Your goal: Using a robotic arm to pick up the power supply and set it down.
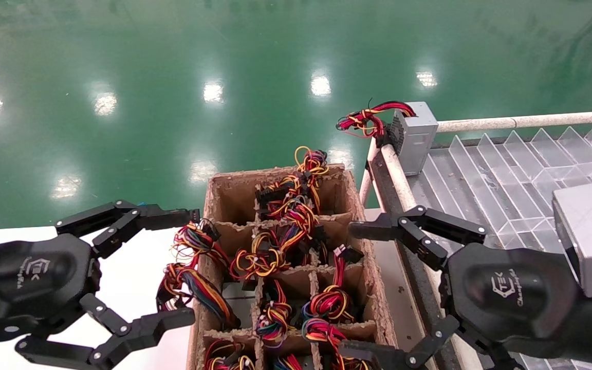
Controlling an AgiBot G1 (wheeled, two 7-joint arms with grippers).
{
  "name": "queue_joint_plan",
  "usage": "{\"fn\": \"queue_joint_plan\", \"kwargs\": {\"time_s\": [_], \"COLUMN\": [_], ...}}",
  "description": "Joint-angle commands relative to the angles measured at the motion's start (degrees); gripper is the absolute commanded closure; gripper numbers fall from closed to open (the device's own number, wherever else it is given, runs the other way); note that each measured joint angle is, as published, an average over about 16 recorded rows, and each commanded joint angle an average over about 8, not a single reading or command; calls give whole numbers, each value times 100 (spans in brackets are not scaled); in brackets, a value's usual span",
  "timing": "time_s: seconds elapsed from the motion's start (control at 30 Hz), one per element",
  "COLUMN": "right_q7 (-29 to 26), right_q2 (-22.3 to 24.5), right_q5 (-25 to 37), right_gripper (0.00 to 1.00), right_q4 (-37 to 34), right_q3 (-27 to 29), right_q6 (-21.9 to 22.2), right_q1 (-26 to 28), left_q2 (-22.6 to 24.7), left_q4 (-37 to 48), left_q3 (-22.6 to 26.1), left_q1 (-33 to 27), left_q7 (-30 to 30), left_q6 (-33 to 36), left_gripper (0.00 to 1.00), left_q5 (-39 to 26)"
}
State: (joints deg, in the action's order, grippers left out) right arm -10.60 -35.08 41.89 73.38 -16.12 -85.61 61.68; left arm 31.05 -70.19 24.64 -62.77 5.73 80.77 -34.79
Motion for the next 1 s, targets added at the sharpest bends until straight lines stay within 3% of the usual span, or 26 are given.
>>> {"fn": "queue_joint_plan", "kwargs": {"time_s": [0.03,1.0], "right_q7": [1,3], "right_q2": [-1,-4], "right_q5": [1,3], "right_gripper": [0,0], "right_q4": [-1,-7], "right_q3": [-1,-5], "right_q6": [1,5], "right_q1": [1,7], "left_q2": [0,0], "left_q4": [0,0], "left_q3": [0,0], "left_q1": [0,0], "left_q7": [0,0], "left_q6": [0,0], "left_gripper": [0,0], "left_q5": [0,0]}}
